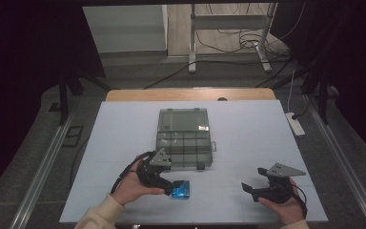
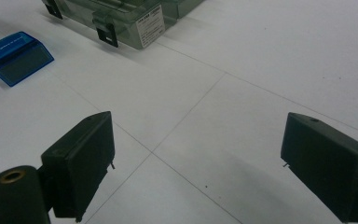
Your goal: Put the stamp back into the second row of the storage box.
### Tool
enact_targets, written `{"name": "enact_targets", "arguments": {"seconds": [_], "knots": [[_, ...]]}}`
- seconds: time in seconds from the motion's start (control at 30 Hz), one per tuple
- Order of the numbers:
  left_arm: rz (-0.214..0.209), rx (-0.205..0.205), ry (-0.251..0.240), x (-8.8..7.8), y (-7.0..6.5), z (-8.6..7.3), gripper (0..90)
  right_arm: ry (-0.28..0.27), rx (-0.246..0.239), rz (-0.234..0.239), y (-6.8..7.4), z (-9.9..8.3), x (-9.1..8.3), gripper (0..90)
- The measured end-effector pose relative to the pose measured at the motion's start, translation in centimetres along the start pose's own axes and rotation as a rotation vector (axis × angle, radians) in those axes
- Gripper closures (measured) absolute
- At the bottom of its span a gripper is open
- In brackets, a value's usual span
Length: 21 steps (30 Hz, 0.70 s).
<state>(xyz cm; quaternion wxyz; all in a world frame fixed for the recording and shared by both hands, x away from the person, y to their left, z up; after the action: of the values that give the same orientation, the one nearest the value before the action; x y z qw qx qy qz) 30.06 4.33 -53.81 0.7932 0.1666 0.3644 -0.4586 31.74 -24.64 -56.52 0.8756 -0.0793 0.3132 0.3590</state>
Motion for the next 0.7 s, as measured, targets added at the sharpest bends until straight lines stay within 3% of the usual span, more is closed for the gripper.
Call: {"name": "enact_targets", "arguments": {"seconds": [0.4, 0.7], "knots": [[-0.017, 0.014, 0.045, 1.3, 0.0, 0.3, 14.4, 0.002, 0.001, -0.005, 0.0, 0.0, 0.0, 9.5], [-0.031, 0.054, 0.120, 2.7, -0.5, -0.3, 14.3, 0.003, 0.003, -0.004, -0.1, -0.1, 0.0, 9.6]]}}
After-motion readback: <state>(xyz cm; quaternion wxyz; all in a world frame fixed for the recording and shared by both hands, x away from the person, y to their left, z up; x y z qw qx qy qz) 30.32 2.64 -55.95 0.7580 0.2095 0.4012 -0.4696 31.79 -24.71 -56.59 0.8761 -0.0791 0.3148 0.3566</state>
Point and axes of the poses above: each handheld gripper's, and its own axes: x roughly forward along the jaws, z roughly out of its top, y roughly to its left, the point moved 9 cm from there along x, roughly forward along the jaws, and after that the axes turned 1 degree about y, right-handed, at the moved point
